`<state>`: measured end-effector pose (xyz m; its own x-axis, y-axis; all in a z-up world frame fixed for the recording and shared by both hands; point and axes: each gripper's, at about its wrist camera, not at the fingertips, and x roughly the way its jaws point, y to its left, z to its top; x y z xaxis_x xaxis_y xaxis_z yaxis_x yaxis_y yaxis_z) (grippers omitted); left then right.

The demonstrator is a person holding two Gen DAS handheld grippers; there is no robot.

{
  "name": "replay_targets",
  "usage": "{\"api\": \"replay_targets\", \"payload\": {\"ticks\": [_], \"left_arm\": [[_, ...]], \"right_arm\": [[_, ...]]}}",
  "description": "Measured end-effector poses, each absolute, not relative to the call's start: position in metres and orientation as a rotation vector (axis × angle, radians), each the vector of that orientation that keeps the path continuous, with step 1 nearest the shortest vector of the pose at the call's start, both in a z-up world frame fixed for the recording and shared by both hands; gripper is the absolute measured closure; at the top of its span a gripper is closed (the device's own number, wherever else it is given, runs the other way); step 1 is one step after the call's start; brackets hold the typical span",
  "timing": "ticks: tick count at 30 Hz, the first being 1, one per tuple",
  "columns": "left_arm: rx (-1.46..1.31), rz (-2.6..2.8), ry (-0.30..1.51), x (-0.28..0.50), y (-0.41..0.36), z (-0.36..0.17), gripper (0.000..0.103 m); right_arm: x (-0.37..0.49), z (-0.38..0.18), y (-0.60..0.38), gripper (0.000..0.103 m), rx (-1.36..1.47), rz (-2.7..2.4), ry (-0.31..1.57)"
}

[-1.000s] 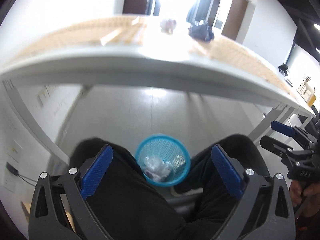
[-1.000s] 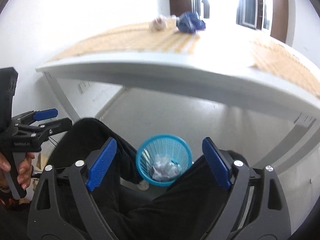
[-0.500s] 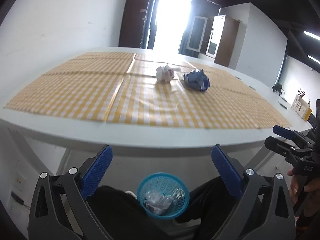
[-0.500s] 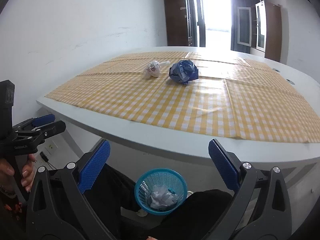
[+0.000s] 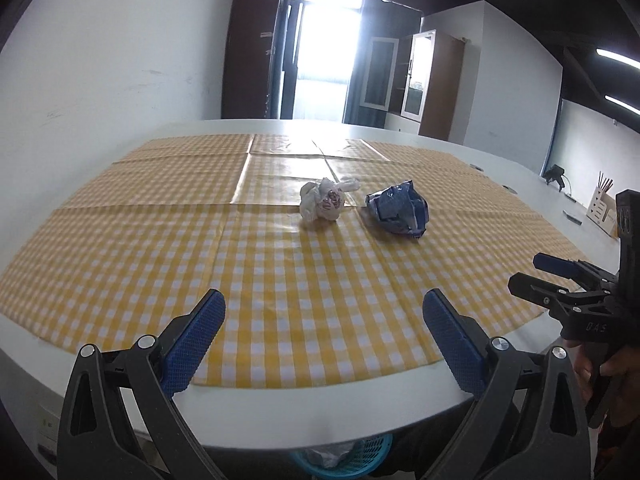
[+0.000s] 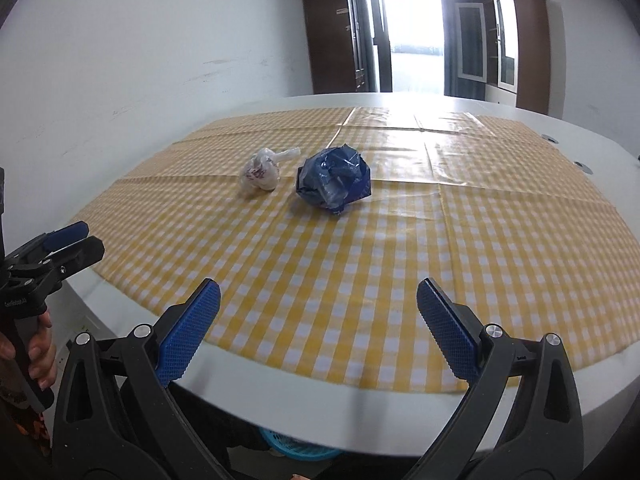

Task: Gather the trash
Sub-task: 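Raise both open grippers back up to the trash on the tablecloth, then grasp the white plastic bag with the left gripper while the right gripper grasps the blue bag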

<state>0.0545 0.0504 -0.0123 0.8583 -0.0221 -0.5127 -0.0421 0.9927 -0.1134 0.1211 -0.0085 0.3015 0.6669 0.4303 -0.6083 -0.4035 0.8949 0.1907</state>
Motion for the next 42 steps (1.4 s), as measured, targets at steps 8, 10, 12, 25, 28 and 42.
{"api": "replay_targets", "payload": {"ticks": [8, 10, 12, 25, 28, 42], "left_arm": [[-0.159, -0.019, 0.609, 0.110, 0.062, -0.017, 0.006], [-0.176, -0.023, 0.616, 0.123, 0.066, -0.016, 0.006], [-0.177, -0.017, 0.626, 0.137, 0.069, -0.015, 0.006], [-0.194, -0.067, 0.725, 0.226, 0.090, -0.013, 0.006], [-0.208, -0.080, 0.757, 0.247, 0.095, -0.015, 0.007], [-0.240, -0.180, 0.897, 0.313, 0.081, -0.051, 0.030]], "right_arm": [[0.166, 0.305, 0.003, 0.009, 0.065, 0.477, 0.722], [0.174, 0.308, 0.011, 0.009, 0.057, 0.490, 0.718], [0.180, 0.310, 0.020, 0.009, 0.037, 0.497, 0.710], [0.253, 0.291, 0.055, 0.010, -0.019, 0.499, 0.788], [0.266, 0.286, 0.063, 0.016, -0.041, 0.508, 0.806], [0.289, 0.270, 0.069, 0.049, -0.005, 0.534, 0.857]]}}
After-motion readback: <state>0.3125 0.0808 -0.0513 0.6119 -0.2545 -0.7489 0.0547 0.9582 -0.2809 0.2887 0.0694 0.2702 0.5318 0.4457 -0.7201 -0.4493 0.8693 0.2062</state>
